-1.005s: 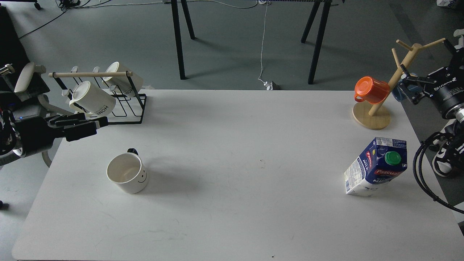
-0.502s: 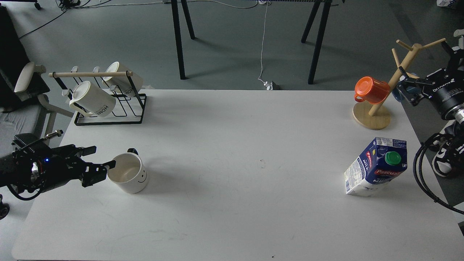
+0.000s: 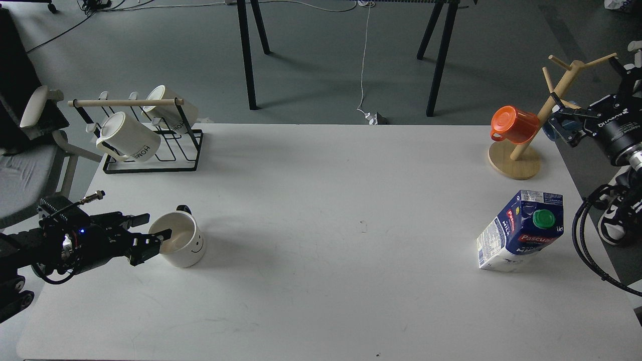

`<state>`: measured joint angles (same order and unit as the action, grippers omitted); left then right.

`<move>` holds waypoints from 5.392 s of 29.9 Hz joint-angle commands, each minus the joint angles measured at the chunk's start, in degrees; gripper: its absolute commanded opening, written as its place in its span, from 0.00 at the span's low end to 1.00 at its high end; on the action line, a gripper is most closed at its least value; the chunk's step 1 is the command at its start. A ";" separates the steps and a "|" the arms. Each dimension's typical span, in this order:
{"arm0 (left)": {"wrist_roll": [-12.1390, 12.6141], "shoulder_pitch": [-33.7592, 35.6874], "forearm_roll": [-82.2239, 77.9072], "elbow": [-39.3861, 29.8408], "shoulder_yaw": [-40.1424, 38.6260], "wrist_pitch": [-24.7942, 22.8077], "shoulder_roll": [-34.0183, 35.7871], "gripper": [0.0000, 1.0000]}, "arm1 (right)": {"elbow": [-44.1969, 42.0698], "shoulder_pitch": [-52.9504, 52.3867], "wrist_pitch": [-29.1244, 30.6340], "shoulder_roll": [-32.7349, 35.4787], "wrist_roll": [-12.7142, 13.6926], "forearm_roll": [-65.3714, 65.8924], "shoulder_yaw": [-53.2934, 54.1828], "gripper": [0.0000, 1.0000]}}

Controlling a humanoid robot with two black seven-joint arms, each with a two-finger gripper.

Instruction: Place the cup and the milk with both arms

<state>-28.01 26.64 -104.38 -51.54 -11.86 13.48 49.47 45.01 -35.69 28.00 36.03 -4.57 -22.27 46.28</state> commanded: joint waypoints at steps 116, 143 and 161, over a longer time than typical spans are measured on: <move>12.45 17.31 56.77 -24.40 -36.30 -32.56 -19.33 0.89 | -2.21 6.76 0.00 12.48 -0.71 -0.84 10.14 1.00; 10.08 1.66 100.25 -13.85 -47.99 -38.27 -15.81 1.00 | 38.13 60.99 0.00 10.83 -9.49 -20.45 16.04 1.00; 10.25 1.13 99.98 -13.76 -48.70 -38.88 -12.12 1.00 | 35.42 57.41 0.00 -8.35 -9.23 -1.64 13.48 1.00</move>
<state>-17.75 27.99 -4.44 -65.39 -60.54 -25.26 36.09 80.97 23.43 28.00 27.88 -13.80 -24.11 59.82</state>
